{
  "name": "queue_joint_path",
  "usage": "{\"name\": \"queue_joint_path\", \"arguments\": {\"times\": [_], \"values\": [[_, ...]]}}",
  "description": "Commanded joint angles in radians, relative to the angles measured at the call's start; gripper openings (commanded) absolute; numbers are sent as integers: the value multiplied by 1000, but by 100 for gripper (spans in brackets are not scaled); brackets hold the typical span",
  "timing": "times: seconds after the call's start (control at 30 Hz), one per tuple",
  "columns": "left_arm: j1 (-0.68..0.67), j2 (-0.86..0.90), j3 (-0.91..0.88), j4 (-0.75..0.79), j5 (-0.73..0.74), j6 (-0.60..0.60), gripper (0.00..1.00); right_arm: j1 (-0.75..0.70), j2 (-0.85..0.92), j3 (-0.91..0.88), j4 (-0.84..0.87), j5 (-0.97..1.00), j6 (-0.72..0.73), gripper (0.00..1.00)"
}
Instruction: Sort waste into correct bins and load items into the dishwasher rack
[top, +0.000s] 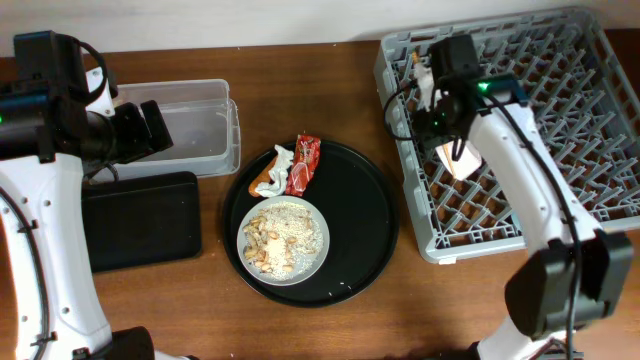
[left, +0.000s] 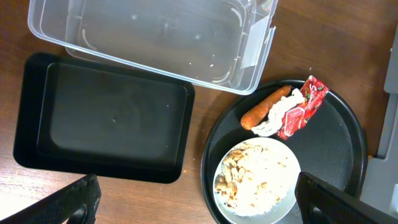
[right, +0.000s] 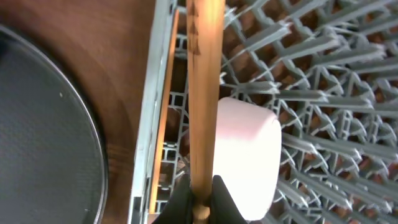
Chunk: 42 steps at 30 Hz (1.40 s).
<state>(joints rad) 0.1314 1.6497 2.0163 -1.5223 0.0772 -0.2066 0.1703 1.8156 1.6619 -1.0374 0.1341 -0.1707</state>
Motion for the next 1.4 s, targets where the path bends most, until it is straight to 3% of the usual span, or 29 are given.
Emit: {"name": "queue_joint_path", "arguments": {"times": [0.0, 0.07, 0.1, 0.17, 0.3, 0.47, 0.57, 0.83, 0.93, 1.0, 1.03, 1.1, 1.23, 1.37], "values": [[3, 5, 8, 1, -4, -10, 99, 11, 55, -9, -10, -41, -48, 6], [3, 5, 8, 1, -4, -10, 99, 23, 36, 4, -25, -63, 48, 24], [3, 5, 8, 1, -4, -10, 99, 26, 18, 19, -40, -63, 108, 46], [3, 5, 8, 2, -4, -10, 99, 27, -14, 48, -78, -81, 166, 55], [3, 5, 8, 1, -4, -10, 99, 35, -65, 66, -165, -361, 187, 56], [3, 5, 8, 1, -4, -10, 99, 113, -64, 64, -212, -404, 241, 55], [3, 5, 8, 1, -4, -10, 99, 157, -95, 64, -213, -400, 257, 49], [3, 5, 8, 55, 13, -10, 99, 341, -608, 62, -262, 100, 258, 54], [2, 5, 8, 47, 60, -10, 99, 340, -776, -50, -340, 140, 302, 56], [-2, 5, 8, 47, 108, -10, 99, 340, -901, -200, -306, 154, 349, 57], [-16, 5, 8, 51, 109, -10, 99, 340, -967, -290, -259, 177, 375, 62], [-52, 5, 8, 52, 109, -9, 99, 340, -1029, -375, -195, 186, 374, 98], [-243, 5, -42, 82, -48, -10, 95, 340, -1063, -452, -177, 192, 375, 98], [-415, 21, -230, 271, -101, -10, 90, 340, -1041, -453, -170, 163, 374, 98]]}}
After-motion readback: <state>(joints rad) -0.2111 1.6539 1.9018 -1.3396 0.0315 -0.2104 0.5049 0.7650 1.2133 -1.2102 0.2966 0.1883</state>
